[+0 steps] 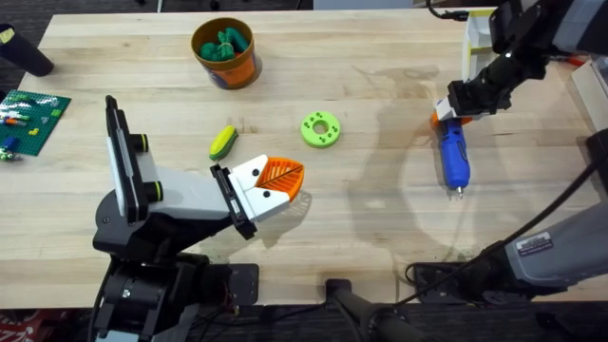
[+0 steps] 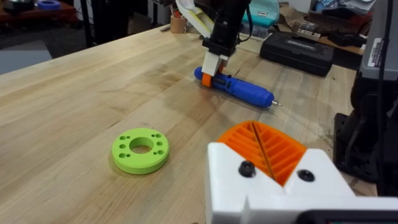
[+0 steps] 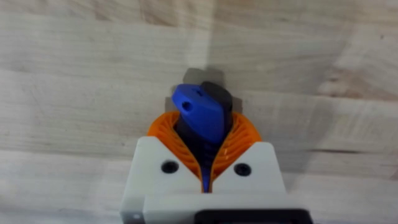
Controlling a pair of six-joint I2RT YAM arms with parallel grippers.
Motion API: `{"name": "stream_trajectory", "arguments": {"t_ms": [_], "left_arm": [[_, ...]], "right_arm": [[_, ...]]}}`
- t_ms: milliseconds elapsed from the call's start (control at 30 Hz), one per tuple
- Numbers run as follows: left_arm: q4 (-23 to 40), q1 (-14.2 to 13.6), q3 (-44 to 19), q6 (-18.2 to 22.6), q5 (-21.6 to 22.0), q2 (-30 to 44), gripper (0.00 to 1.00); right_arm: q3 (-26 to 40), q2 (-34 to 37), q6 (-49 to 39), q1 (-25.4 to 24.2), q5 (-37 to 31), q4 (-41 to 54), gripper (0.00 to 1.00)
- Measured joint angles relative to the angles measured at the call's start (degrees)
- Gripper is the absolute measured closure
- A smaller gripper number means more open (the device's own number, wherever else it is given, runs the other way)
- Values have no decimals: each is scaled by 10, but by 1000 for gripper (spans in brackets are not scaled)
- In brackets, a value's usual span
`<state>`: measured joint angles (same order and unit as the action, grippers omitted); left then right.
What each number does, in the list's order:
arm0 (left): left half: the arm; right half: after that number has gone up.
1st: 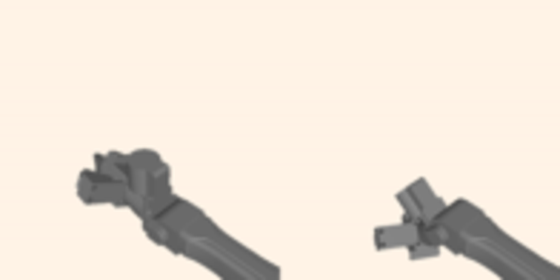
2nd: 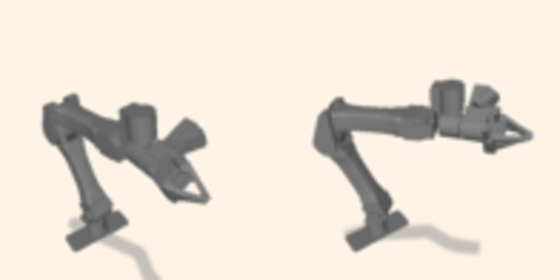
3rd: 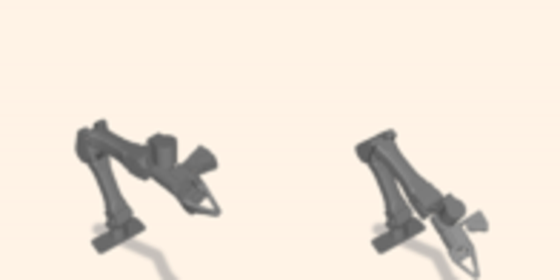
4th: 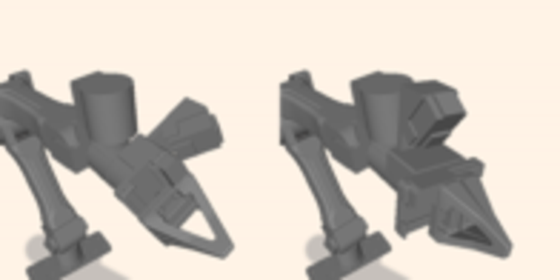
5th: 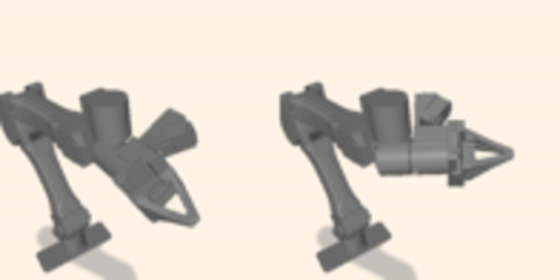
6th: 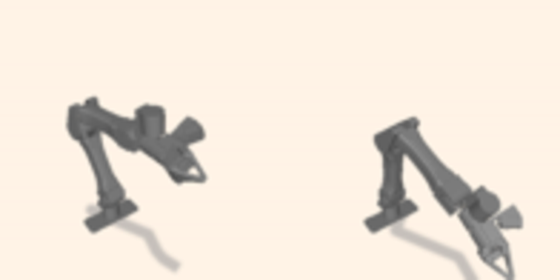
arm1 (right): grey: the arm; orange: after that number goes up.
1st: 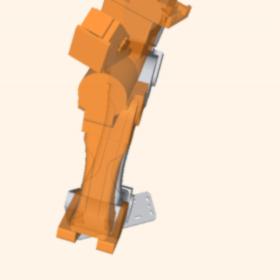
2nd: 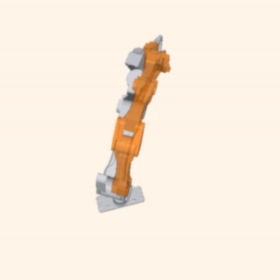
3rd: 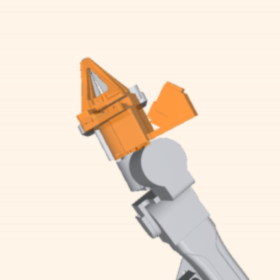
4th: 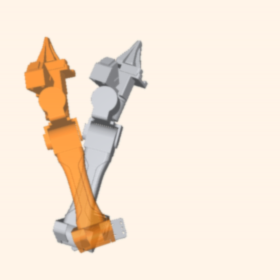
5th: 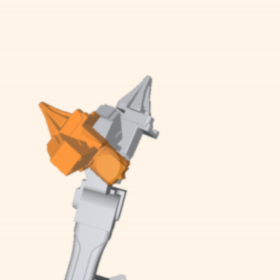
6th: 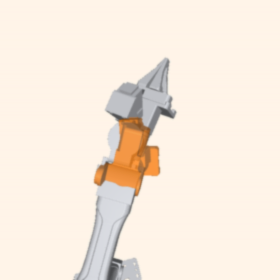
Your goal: Pick up the gripper from the table and insert it into the empty holder that is missing its gripper. Then pick up a screw, insert it into the mounting hole, and use the screwdriver to tighten it. Finally, clean up the table by picking up the vegetable and placing it into the bucket.
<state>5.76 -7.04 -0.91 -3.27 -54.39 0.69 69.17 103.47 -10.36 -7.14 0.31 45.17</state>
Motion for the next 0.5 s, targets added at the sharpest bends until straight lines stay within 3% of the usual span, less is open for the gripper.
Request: {"name": "stream_trajectory", "arguments": {"t_ms": [500], "left_arm": [[0,0,0,-2,0,0,995]], "right_arm": [[-2,1,0,-2,-1,11,954]]}}
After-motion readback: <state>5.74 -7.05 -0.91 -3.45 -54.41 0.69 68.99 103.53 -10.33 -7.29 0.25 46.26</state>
